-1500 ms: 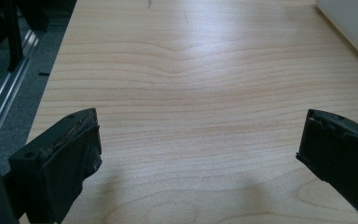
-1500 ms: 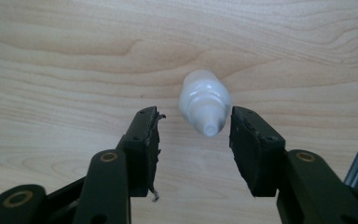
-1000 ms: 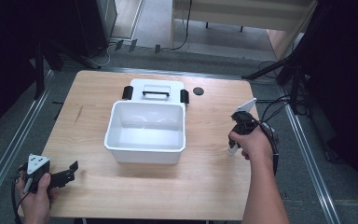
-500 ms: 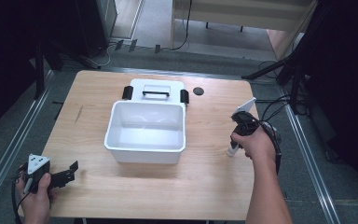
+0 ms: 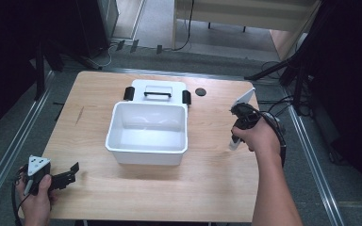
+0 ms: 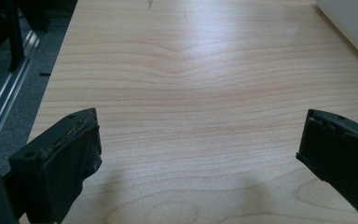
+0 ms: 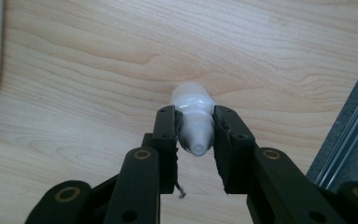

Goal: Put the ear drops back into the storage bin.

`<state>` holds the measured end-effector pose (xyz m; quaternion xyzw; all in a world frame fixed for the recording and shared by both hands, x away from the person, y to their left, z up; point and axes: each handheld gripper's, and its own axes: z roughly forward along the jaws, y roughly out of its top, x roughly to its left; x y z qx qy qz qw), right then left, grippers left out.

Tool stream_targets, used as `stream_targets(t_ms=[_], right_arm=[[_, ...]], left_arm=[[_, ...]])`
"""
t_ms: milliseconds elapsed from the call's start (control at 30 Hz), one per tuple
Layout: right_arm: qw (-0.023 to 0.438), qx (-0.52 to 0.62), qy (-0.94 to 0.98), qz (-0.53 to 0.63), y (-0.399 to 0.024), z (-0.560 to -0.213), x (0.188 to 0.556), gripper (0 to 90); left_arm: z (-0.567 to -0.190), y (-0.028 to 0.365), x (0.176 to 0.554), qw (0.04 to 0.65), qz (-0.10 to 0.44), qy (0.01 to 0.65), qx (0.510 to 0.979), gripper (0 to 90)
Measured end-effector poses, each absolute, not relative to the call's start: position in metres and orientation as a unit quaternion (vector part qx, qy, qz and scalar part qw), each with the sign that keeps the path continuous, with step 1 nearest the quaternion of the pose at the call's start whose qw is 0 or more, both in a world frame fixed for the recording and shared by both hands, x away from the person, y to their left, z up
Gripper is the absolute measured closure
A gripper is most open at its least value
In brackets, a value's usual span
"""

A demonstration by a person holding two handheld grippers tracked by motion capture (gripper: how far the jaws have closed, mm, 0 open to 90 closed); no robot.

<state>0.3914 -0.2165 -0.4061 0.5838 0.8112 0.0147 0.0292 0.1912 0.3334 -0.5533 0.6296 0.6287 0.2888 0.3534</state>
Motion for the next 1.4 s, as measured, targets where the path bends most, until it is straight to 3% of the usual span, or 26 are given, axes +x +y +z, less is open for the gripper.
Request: stream_targets(t_ms=[633, 1400], right_arm=[[0.041, 0.542, 0.839, 0.040, -0.164, -0.350, 0.390, 71.9], [0.041, 0.504, 0.861, 0.055, -0.111, -0.316, 0.380, 71.9]], left_arm=[[-0.553, 0.334, 0.192, 0.355, 0.288, 0.629, 0.629, 0.0], [-0.553, 0.334, 0.192, 0.355, 0.286, 0.627, 0.631, 0.0]])
